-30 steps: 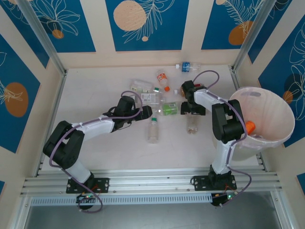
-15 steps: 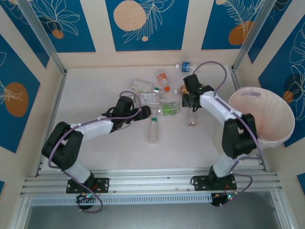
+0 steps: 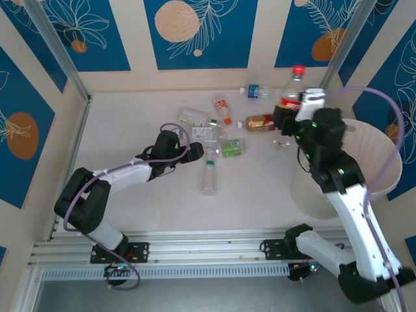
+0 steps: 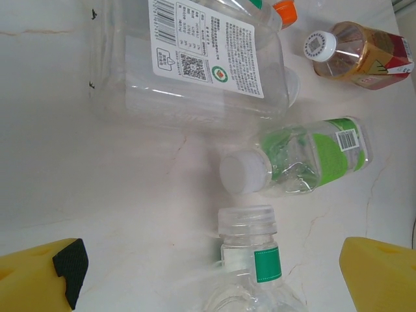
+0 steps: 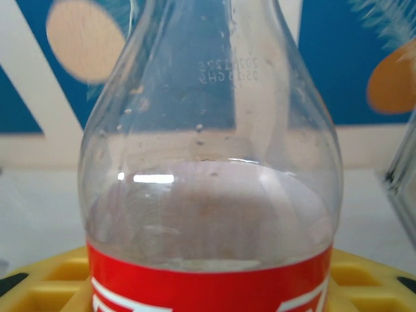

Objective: Put the plastic bottles in the bin

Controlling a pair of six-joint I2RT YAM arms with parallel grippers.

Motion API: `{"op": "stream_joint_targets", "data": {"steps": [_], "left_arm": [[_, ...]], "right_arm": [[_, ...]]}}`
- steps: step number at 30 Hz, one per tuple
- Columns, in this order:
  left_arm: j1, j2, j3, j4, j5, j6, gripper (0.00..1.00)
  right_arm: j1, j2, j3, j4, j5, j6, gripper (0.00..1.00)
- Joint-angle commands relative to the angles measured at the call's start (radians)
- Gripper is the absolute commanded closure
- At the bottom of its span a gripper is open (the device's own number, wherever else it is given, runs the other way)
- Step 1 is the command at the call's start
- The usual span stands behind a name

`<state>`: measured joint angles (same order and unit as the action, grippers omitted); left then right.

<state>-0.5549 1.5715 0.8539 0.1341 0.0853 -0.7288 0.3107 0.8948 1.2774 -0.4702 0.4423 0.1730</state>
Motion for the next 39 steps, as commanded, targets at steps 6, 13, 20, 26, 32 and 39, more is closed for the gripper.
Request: {"op": "stream_joint_targets", "data": {"steps": [6,13,20,26,32,39], "left_arm": [[0.069,-0.097,-0.024,-0.059,-0.07,-0.097,0.0],[0.116,-0.166,-0.098,-0.032,-0.09,-0.135,0.0],[0.122,-0.159,-0.084,-0.047,-0.081,-0.132,0.0],[0.123,-0.129,-0.058,-0.054,-0.059,-0.131,0.0],[0.123,-0.111,-0.05,-0.048,-0.043,-0.141,0.0],[0.123,-0.072,-0.047,-0.025,-0.017,-0.152,0.0]], "right_arm": [[-0.172,-0.116,-0.001,0.054,0.047,-0.019,0.54],[-0.361,-0.12,0.028,0.018,0.182,-0.068,0.54],[-0.555,-0.097,-0.072,-0.031,0.037,0.002,0.52],[-0.655,-0.087,-0.133,-0.125,-0.202,0.089,0.34],[-0.655,-0.074,-0.077,-0.236,-0.186,0.107,0.05],[-0.653,-0.084,-0.024,-0.242,-0.286,0.147,0.0]]}}
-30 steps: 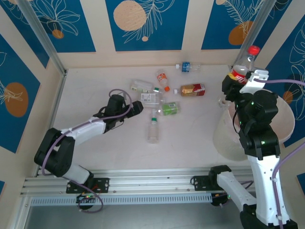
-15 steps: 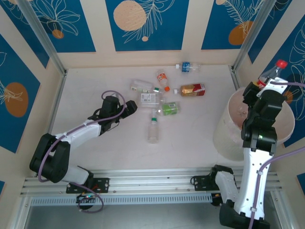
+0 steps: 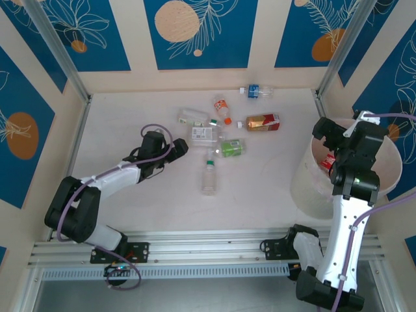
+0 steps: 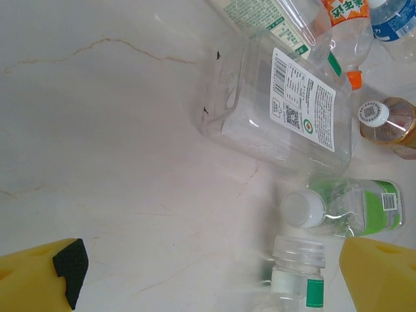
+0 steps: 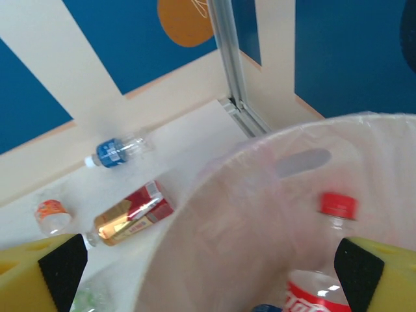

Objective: Put the plastic bottles in the bin

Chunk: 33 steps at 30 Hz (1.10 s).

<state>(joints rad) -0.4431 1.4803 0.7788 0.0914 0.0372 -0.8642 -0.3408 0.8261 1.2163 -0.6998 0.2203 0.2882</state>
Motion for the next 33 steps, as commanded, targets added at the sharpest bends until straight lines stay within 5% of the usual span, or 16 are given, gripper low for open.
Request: {"op": "stream_joint_targets", "data": {"steps": [1,14,21,26,33], "left_arm": [[0.011,0.024,0.029,0.019,0.037,-0.016,0.0],[-0.009,0.079,0.083,-0.002,0.125,0.072,0.0],[-0.208,0.105,0.218,-0.328,-0.141,0.175,0.0],[-0.353,0.142,0.247,-0.36,-0.103,0.253,0.0],[-0.474,0.259,0.387,-0.573,-0.297,0.199,0.0]], "right_arm": [[-0.001,-0.016,0.042,-0.01,-0.078,0.035,0.0],[0.063,-0.041,-0.001,0.111,-0.349,0.055,0.0],[0.123,-0.024,-0.004,0.117,-0.33,0.059,0.0],[0.16,-0.017,-0.01,0.122,-0.318,0.075,0.0],[0.222,0.005,-0.008,0.116,-0.289,0.06,0.0]]}}
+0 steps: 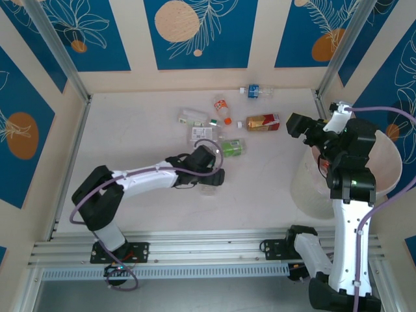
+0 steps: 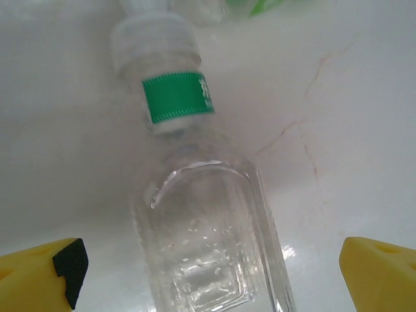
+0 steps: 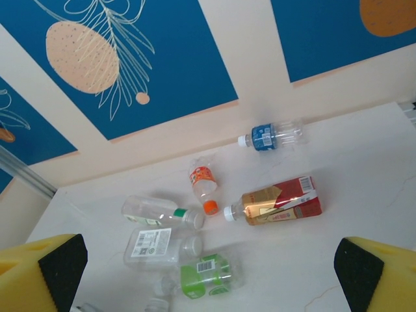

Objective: Put the plastic bottles in the bin

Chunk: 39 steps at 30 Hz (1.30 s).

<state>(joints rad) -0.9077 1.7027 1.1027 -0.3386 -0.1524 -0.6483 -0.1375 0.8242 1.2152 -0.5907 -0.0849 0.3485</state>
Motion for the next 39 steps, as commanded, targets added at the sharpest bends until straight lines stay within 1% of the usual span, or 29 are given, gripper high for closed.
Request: {"op": "stream_joint_targets", "data": {"steps": [1,3,5,9,10,12,17,20,24,27,30,33,36,39], "left_arm": [[-0.016,0.049,0.079,-0.165,-0.104,-0.026,0.0],[-0.038,0.062,0.09,-0.176,-0.085,-0.02,0.0],[-0.059,0.074,0.109,-0.196,-0.094,0.0,0.0],[-0.068,0.118,0.131,-0.234,-0.073,0.019,0.0],[-0.068,0.132,0.131,-0.237,-0.062,0.024,0.02],[-0.068,0.148,0.131,-0.232,-0.049,0.03,0.06],[-0.068,0.161,0.138,-0.194,-0.004,0.069,0.24],[-0.07,0.137,0.119,-0.16,0.011,0.088,0.34],[-0.074,0.053,0.047,-0.057,0.007,0.134,0.42],[-0.074,-0.016,-0.014,0.057,0.023,0.184,0.5],[-0.074,-0.071,-0.067,0.182,0.059,0.235,0.54],[-0.073,-0.11,-0.092,0.275,0.082,0.295,0.58],[-0.073,-0.149,-0.113,0.393,0.125,0.419,0.59],[-0.07,-0.181,-0.117,0.522,0.104,0.531,0.61]], "right_arm": [[0.027,0.009,-0.004,0.003,0.024,-0.006,0.0],[0.037,0.01,-0.002,-0.004,0.037,-0.013,0.0],[0.045,0.011,-0.003,-0.009,0.048,-0.015,0.0],[0.059,0.01,-0.007,-0.017,0.063,-0.017,0.0],[0.064,0.011,-0.006,-0.018,0.067,-0.017,0.0],[0.07,0.011,-0.004,-0.02,0.067,-0.019,0.0],[0.085,0.012,-0.003,-0.018,0.063,-0.023,0.0],[0.093,0.018,-0.006,-0.011,0.061,-0.025,0.0],[0.103,0.035,-0.013,-0.007,0.056,-0.02,0.0],[0.11,0.047,-0.023,0.003,0.063,-0.007,0.0],[0.114,0.053,-0.044,0.026,0.06,0.032,0.0],[0.119,0.063,-0.061,0.045,0.02,0.064,0.01],[0.128,0.083,-0.052,0.035,-0.033,0.074,0.0],[0.148,0.106,-0.043,0.022,-0.046,0.085,0.0]]}}
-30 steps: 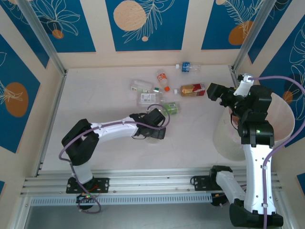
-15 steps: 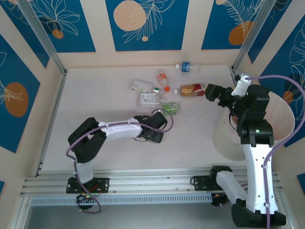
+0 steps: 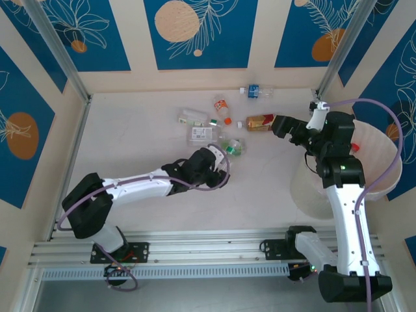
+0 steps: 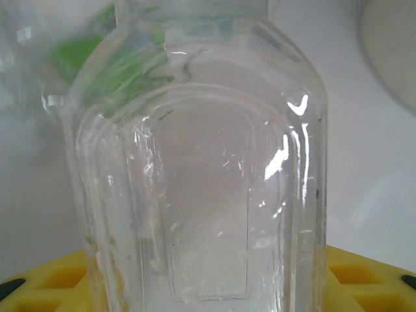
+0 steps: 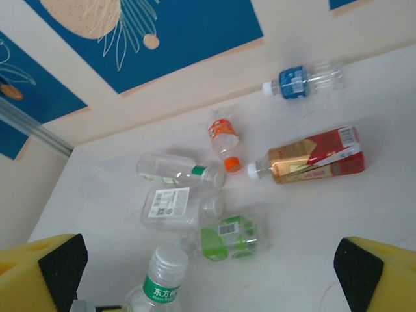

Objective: Put the plastic bottles in the bin

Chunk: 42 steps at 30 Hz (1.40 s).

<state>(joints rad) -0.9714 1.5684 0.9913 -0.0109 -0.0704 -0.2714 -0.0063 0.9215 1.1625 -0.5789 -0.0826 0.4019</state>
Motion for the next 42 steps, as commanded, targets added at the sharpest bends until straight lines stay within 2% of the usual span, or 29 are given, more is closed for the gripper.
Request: {"op": "stream_joint_targets", "data": {"steps": [1,6,11,16,18,20,23,24,32,34,35,36,37,38,39,42], "left_arm": [[-0.005,-0.051,0.002,0.229,0.027,0.189,0.61],[0.008,-0.018,0.098,0.275,0.111,0.272,0.62],[0.01,0.0,0.138,0.367,0.2,0.279,0.62],[0.009,0.039,0.217,0.36,0.277,0.29,0.62],[0.01,0.048,0.222,0.371,0.292,0.29,0.62],[0.01,0.055,0.229,0.369,0.299,0.286,0.62],[0.01,0.059,0.232,0.368,0.303,0.28,0.62],[0.01,0.062,0.232,0.37,0.303,0.279,0.62],[0.01,0.085,0.265,0.328,0.315,0.277,0.57],[0.01,0.088,0.268,0.325,0.317,0.269,0.52],[0.01,0.086,0.268,0.323,0.314,0.266,0.46],[0.01,0.085,0.268,0.317,0.301,0.259,0.33],[0.011,0.085,0.268,0.313,0.281,0.249,0.15],[0.012,0.084,0.266,0.311,0.27,0.245,0.05],[0.015,0.081,0.26,0.313,0.267,0.241,0.01],[0.023,0.073,0.234,0.338,0.257,0.216,0.0]], "right_arm": [[0.026,0.012,0.007,0.016,-0.052,0.036,0.0],[0.052,0.025,0.002,0.045,-0.138,0.036,0.0],[0.074,0.046,0.012,0.052,-0.185,0.041,0.0],[0.085,0.097,0.024,0.07,-0.33,0.049,0.0],[0.09,0.112,0.032,0.067,-0.314,0.07,0.01],[0.091,0.12,0.033,0.073,-0.297,0.082,0.06],[0.09,0.129,0.03,0.088,-0.284,0.096,0.36],[0.091,0.131,0.028,0.094,-0.284,0.099,0.43],[0.092,0.123,0.049,0.057,-0.306,0.058,0.72],[0.092,0.109,0.046,0.056,-0.288,0.052,0.89],[0.092,0.102,0.046,0.053,-0.272,0.051,0.97],[0.092,0.092,0.046,0.051,-0.25,0.047,1.0],[0.092,0.082,0.045,0.05,-0.225,0.043,1.0],[0.092,0.074,0.045,0.05,-0.206,0.039,1.0],[0.092,0.061,0.046,0.048,-0.179,0.035,1.0],[0.092,0.03,0.052,0.035,-0.1,0.01,1.0]]}}
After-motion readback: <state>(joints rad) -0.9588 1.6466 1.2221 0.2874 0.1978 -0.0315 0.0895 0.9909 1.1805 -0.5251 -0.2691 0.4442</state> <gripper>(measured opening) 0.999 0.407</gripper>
